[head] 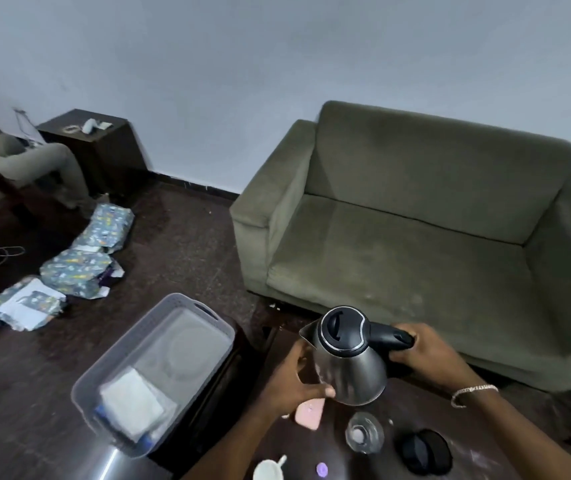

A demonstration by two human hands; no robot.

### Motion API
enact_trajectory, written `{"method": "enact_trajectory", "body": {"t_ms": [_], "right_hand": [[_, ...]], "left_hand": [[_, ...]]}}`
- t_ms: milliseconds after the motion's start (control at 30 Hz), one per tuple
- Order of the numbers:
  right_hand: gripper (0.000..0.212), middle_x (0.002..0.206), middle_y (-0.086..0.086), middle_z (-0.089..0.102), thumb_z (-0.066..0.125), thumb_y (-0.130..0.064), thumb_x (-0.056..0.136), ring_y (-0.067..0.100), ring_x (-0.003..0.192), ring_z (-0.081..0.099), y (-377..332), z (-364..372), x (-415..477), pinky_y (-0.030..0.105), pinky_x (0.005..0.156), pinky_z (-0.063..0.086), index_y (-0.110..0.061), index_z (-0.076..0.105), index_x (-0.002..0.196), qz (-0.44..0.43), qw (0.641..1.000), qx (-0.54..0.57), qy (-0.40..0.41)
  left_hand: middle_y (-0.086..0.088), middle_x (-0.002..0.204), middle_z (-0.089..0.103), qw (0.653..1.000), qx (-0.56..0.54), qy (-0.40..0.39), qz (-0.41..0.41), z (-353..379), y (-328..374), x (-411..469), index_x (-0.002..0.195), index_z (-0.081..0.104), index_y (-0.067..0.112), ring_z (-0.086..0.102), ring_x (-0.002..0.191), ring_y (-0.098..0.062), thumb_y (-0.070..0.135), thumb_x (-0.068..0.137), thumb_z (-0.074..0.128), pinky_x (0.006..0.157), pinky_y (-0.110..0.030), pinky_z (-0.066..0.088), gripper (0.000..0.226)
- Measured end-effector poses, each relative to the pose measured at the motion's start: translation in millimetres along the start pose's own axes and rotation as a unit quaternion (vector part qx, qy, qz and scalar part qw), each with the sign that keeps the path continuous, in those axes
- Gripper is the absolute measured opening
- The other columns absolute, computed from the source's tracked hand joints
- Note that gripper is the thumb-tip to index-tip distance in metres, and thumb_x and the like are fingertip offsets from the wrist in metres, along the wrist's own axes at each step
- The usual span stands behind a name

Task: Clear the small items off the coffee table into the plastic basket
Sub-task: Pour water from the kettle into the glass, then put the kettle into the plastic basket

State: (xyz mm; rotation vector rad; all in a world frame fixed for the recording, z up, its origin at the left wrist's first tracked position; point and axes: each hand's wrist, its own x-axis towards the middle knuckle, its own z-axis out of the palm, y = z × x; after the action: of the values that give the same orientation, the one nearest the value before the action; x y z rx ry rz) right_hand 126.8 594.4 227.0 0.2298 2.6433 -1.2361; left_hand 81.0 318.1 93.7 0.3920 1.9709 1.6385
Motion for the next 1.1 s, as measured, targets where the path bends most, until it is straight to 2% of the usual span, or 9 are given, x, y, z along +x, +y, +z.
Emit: {"method": "enact_trajectory", "body": {"t_ms": [167,267,400,533,600,733,867,1000,1100], "right_hand": [[0.02,0.069,-0.004,0.061,0.069,-0.008,0.063,0.009,0.068,0.053,-43,51,49,0.037,0.065,0.045,-0.007,0.065,0.083,-0.027,0.996,0.08,-0.035],[0.023,0.071,-0.003,0.06,0.069,-0.006,0.062,0.009,0.071,0.051,-76,89,81,0.036,0.066,0.042,-0.003,0.065,0.084,-0.051,0.991,0.109,-0.054],[0.024,0.068,-0.004,0.056,0.067,-0.012,0.057,0.009,0.068,0.048,-117,142,115,0.035,0.063,0.036,-0.002,0.062,0.079,-0.092,0.984,0.132,-0.075],[0.016,0.068,-0.008,0.055,0.07,-0.002,0.066,0.007,0.068,0.047,-142,198,150,0.032,0.061,0.035,-0.009,0.064,0.079,-0.119,0.974,0.155,-0.112],[0.017,0.069,-0.006,0.055,0.072,-0.006,0.065,0.008,0.069,0.048,-151,227,165,0.033,0.062,0.034,-0.005,0.064,0.081,-0.122,0.973,0.157,-0.121],[0.018,0.068,-0.009,0.054,0.076,-0.008,0.064,0.005,0.068,0.048,-154,276,188,0.031,0.062,0.036,-0.009,0.064,0.078,-0.108,0.974,0.156,-0.122],[0.022,0.073,-0.005,0.06,0.08,-0.01,0.066,0.007,0.074,0.053,-144,306,205,0.033,0.068,0.041,-0.008,0.069,0.085,-0.076,0.976,0.144,-0.142],[0.026,0.078,-0.003,0.068,0.081,-0.003,0.067,0.008,0.077,0.059,-133,321,218,0.034,0.073,0.047,-0.012,0.074,0.089,-0.054,0.978,0.136,-0.146],[0.029,0.08,-0.002,0.069,0.079,0.003,0.067,0.009,0.078,0.059,-129,327,228,0.034,0.074,0.047,-0.01,0.075,0.092,-0.043,0.978,0.149,-0.141]], "left_hand": [[0.019,0.139,0.06,0.999,-0.008,0.04,0.01,-85,27,-19,0.14,0.04,0.055,0.058,0.13,-0.007,0.033,0.062,0.099,0.105,-0.029,0.051,0.099],[0.014,0.141,0.059,0.997,-0.01,0.074,0.01,-139,32,-37,0.145,0.039,0.047,0.058,0.13,-0.01,0.024,0.065,0.098,0.105,-0.031,0.051,0.103],[0.017,0.145,0.055,0.992,0.0,0.129,-0.006,-204,30,-59,0.147,0.039,0.041,0.055,0.13,-0.005,0.024,0.061,0.1,0.103,-0.019,0.047,0.107],[0.015,0.15,0.05,0.987,-0.008,0.156,-0.031,-259,13,-73,0.149,0.039,0.036,0.055,0.129,-0.006,0.014,0.06,0.099,0.108,-0.031,0.049,0.109],[0.007,0.152,0.049,0.983,-0.025,0.178,-0.048,-280,1,-78,0.149,0.04,0.028,0.055,0.129,-0.011,0.008,0.059,0.095,0.108,-0.037,0.05,0.107],[-0.002,0.154,0.046,0.977,-0.054,0.198,-0.058,-305,-29,-84,0.15,0.038,0.019,0.05,0.135,-0.02,-0.013,0.067,0.087,0.094,-0.027,0.055,0.102],[0.0,0.152,0.048,0.973,-0.081,0.205,-0.066,-316,-54,-79,0.15,0.038,0.025,0.049,0.136,-0.026,-0.015,0.069,0.082,0.09,-0.028,0.056,0.1],[0.006,0.145,0.054,0.97,-0.09,0.212,-0.082,-321,-82,-69,0.145,0.043,0.035,0.049,0.135,-0.031,-0.01,0.068,0.081,0.104,-0.048,0.052,0.097],[0.023,0.14,0.056,0.971,-0.083,0.209,-0.083,-326,-97,-60,0.142,0.045,0.046,0.055,0.13,-0.012,-0.001,0.067,0.085,0.109,-0.051,0.049,0.097]]}}
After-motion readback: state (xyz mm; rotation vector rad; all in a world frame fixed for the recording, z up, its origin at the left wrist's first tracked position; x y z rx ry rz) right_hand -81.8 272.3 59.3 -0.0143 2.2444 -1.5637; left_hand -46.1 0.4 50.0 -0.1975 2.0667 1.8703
